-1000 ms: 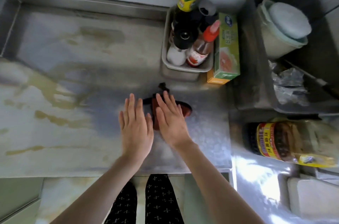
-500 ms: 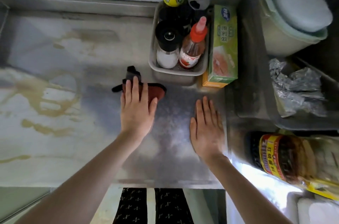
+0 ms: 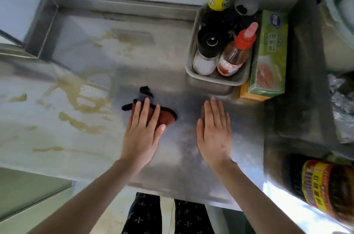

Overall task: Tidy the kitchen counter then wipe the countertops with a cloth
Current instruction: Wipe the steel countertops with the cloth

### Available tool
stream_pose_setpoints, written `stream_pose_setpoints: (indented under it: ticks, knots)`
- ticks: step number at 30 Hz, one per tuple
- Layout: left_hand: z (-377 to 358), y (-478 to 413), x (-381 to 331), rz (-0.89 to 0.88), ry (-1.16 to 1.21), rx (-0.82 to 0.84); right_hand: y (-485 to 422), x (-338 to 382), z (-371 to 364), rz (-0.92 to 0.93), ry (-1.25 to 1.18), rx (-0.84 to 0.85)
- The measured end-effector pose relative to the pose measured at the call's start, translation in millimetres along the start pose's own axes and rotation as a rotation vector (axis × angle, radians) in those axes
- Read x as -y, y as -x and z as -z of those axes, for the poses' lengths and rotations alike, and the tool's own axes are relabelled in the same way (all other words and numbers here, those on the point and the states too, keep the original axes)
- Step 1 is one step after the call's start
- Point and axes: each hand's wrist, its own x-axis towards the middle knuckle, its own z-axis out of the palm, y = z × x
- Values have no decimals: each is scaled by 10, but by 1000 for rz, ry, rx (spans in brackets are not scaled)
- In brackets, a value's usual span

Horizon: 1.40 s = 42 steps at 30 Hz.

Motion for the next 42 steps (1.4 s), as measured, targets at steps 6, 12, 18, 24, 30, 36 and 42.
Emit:
stream_pose_setpoints:
  ticks: [6,12,18,24,30,36,42]
  knots:
    - [54,-365,282,66,13,-65,-144,292,-180,58,67,51]
    - [83,-874,437,-150,26,-65,-176,325,-220,33,115,65]
    - [153,-1156,939,-417,-79,-73,-251,664,-256,-167,91,34]
    - [284,-1694,1247,-208,38,-50,-409,979,-401,-383,89,17]
    - [220,-1498,1172,-739,-105,-23,-394,976,-418,-379,108,37]
    - [352,-2180,1372,-250,30,-26,-390,987,-406,-386,96,27]
    - [193,-1509,1159,-718,-56,-51,-390,1005,-388,-391,92,28]
